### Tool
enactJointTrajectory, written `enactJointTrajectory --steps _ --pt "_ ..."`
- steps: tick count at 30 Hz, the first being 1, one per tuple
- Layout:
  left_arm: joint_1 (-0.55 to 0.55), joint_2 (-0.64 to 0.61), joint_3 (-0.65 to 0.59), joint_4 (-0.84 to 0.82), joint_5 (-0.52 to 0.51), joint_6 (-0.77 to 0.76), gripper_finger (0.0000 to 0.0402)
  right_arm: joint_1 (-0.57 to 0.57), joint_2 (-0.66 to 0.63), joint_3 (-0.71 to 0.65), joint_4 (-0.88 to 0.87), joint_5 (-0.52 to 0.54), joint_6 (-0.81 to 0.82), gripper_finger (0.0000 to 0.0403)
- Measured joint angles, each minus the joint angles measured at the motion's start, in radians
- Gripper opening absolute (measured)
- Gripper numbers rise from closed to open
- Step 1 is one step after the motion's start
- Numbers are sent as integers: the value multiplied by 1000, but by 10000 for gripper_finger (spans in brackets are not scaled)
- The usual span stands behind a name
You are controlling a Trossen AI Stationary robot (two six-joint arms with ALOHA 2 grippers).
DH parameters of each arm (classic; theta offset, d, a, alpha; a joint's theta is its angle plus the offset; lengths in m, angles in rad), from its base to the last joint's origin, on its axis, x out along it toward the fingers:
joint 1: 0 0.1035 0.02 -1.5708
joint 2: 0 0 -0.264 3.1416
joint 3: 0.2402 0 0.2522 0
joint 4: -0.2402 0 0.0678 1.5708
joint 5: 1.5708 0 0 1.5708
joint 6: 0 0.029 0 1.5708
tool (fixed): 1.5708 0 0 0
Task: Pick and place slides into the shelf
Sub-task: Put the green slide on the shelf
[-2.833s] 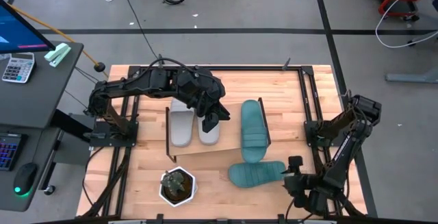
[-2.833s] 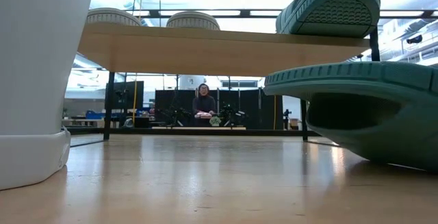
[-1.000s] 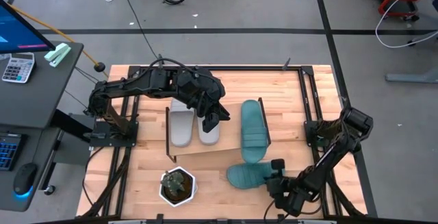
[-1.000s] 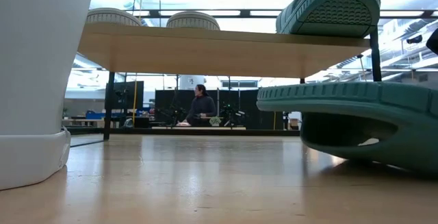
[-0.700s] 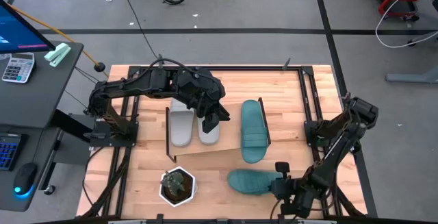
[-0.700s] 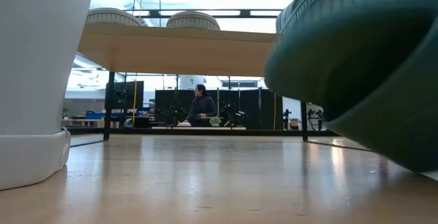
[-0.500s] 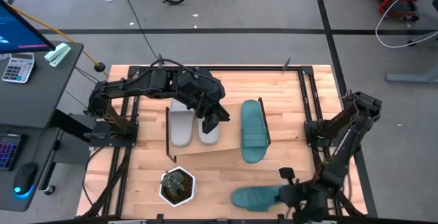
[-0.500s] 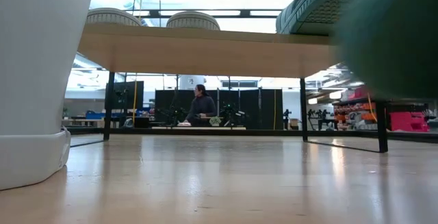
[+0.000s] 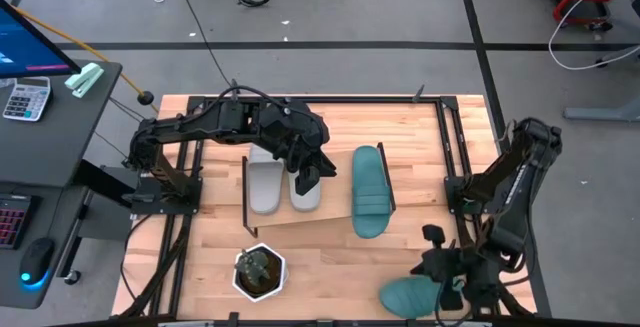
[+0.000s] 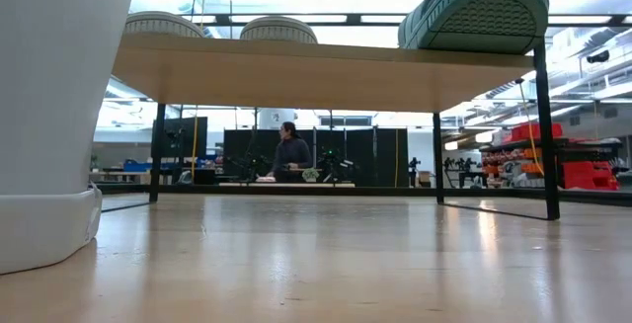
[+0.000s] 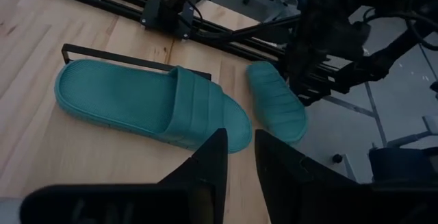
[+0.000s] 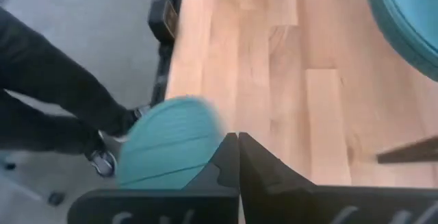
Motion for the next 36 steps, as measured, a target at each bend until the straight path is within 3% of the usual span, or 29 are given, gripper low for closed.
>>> enactJointTrajectory --steps 4,7,10,15,22,27,36 --pt "0 0 0 0 0 0 81 1 -9 0 20 -79 -55 2" --pt "0 0 0 0 0 0 84 11 5 0 88 -200 -132 22" --pt "0 0 0 1 0 1 86 18 40 0 119 -266 -167 56" --pt "0 0 0 1 -9 11 82 -48 93 0 64 -283 -170 134" --pt "0 0 0 1 -11 10 83 -210 146 -1 127 -512 -242 216" --pt "0 0 0 1 -11 9 89 -246 196 -1 224 -653 -325 221" --pt "0 0 0 0 -11 9 83 -263 291 -1 232 -678 -398 206"
